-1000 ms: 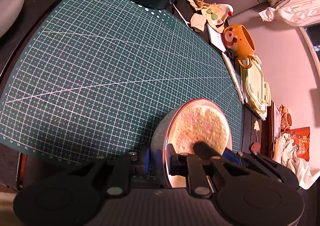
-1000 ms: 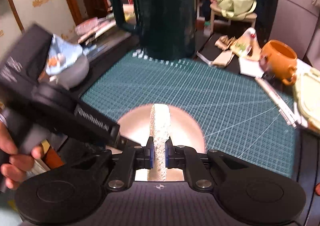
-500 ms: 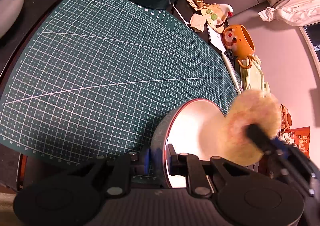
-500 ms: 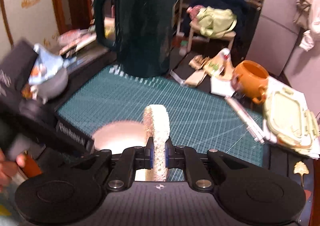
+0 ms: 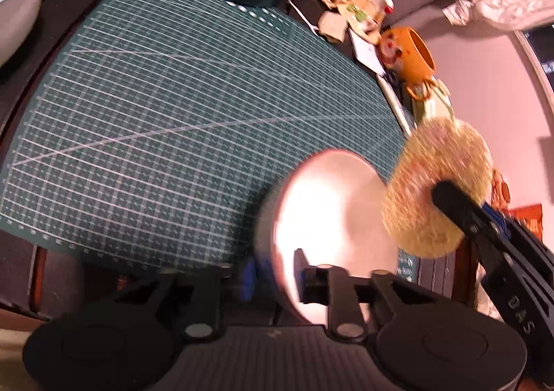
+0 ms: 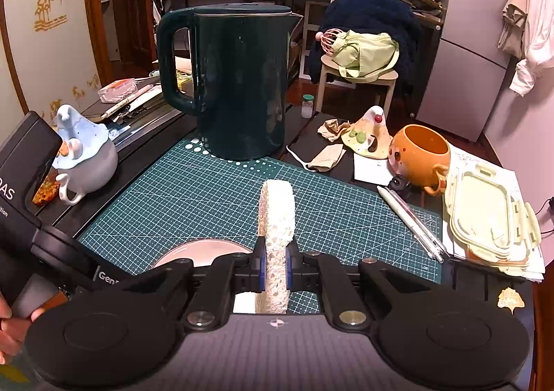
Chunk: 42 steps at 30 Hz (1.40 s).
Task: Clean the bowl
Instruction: 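Lift the cream sponge out of the bowl with the right gripper, then hold the white bowl with the left gripper while the right gripper scrubs its bottom with the sponge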
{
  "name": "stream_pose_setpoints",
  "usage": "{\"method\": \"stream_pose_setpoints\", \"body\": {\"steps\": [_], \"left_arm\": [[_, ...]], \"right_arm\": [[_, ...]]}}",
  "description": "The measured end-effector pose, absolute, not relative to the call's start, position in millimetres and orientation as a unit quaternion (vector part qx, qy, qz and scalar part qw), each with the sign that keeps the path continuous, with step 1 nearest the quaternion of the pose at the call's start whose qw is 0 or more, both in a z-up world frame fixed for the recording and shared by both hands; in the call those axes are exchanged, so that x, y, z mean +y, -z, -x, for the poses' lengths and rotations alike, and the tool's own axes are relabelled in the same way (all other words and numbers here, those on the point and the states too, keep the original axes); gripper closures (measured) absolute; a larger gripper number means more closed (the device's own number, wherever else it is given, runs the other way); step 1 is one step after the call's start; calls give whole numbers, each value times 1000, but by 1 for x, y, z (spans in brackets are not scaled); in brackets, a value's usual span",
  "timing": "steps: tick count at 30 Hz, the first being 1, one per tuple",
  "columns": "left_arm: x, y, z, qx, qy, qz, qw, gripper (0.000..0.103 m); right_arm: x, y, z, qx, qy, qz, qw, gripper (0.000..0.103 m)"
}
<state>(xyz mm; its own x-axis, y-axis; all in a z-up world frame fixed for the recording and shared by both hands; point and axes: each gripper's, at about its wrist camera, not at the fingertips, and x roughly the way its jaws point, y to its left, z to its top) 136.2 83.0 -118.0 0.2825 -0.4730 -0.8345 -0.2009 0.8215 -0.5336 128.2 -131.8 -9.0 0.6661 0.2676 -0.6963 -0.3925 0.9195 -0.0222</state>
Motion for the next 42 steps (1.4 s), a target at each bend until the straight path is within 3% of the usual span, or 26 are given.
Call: {"method": "stream_pose_setpoints", "body": {"steps": [12,23,27,30,42], "left_arm": [[74,108,-171,568,99,289,764,86],[73,103,-150,564,77,334,752,71],[64,103,-143,567,69,326,754,72],[63,104,-142,566,63,310,762,88],[78,105,-164,577,105,291,756,89]], "right_arm": [[-131,8,-127,367,-186,84,908,93],[-133,7,-127,365,-189,79,908,93],[-137,5,-128,364,-186,73,910,93],[-139,5,-130,365,-185,70,910,93],[-137,13,-131,392,-229,49,890,93]]}}
